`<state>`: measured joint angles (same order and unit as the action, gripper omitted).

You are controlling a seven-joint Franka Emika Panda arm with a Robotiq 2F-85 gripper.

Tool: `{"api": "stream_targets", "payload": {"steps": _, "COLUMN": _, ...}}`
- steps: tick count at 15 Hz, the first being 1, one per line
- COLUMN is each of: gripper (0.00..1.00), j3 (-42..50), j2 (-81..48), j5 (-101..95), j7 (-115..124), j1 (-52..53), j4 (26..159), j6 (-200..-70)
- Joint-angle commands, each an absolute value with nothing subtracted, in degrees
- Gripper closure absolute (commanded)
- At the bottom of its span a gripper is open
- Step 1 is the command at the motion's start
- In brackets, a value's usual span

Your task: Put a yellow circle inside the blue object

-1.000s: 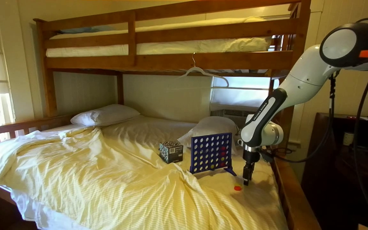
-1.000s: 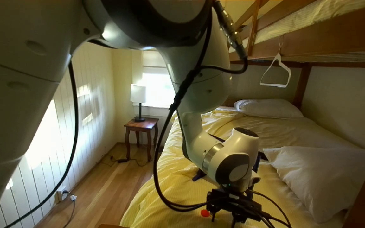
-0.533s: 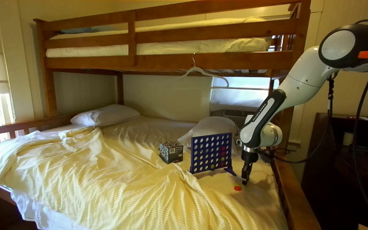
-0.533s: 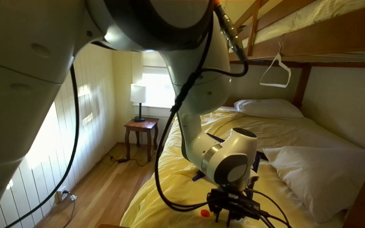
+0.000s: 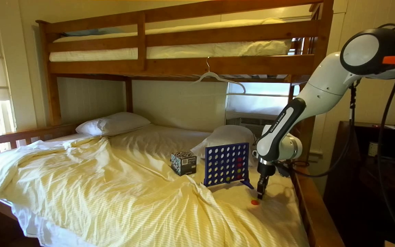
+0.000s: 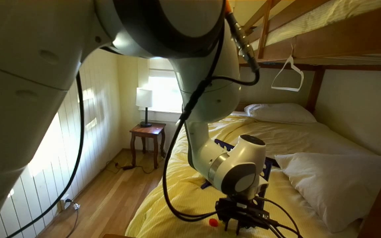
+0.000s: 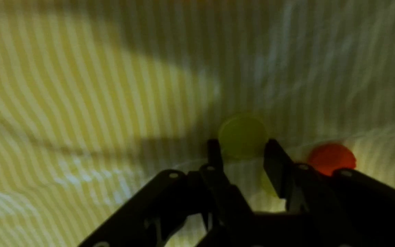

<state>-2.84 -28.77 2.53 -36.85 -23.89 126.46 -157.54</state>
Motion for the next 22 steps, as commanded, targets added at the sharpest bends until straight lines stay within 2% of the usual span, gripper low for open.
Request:
{"api": "stream_targets", "payload": {"steps": 1, "gripper": 0.71, "j3": -4.2, "j2": -29.9, "j5": 3.8, "j7": -38.8, "j1": -25.2, "j4": 125.7, "j6": -158.9}}
{"api": "stream_targets", "payload": {"steps": 2, "gripper": 0.95, "j3": -4.3, "j2": -30.0, "j5": 3.8, "j7": -38.8, "j1": -25.3, "j4": 125.7, "j6": -159.0}}
{"api": "stream_targets", "payload": {"steps": 3, "gripper": 0.93, "j3": -4.4, "j2": -30.0, "j5": 3.8, "j7": -38.8, "j1": -25.3, "j4": 125.7, "j6": -159.1}}
{"api": "stream_targets", "payload": {"steps": 5, "gripper": 1.0, "j3": -4.5, "j2": -30.1, "j5": 3.7, "j7": -38.7, "j1": -25.4, "j4": 125.7, "j6": -159.1}}
{"api": "stream_targets", "payload": {"steps": 6, "gripper": 0.66, "j3": -4.6, "j2": -30.1, "j5": 3.8, "j7": -38.6, "j1": -25.5, "j4": 125.7, "j6": -159.1}}
{"api": "stream_targets", "payload": {"steps": 7, "gripper": 0.7, "j3": -4.6, "j2": -30.0, "j5": 3.8, "j7": -38.6, "j1": -25.5, "j4": 125.8, "j6": -159.1}}
{"api": "stream_targets", "payload": {"steps": 9, "gripper": 0.63, "j3": -4.7, "j2": -29.9, "j5": 3.8, "j7": -38.6, "j1": -25.6, "j4": 125.9, "j6": -159.2}}
{"api": "stream_targets", "payload": {"steps": 18, "gripper": 0.01, "j3": -3.8, "j2": -28.7, "j5": 3.1, "j7": -37.8, "j1": -25.4, "j4": 126.7, "j6": -157.9}}
{"api": "stream_targets", "payload": {"steps": 22, "gripper": 0.0, "j3": -3.0, "j2": -28.4, "j5": 2.6, "j7": -37.2, "j1": -24.8, "j4": 126.9, "j6": -157.0}}
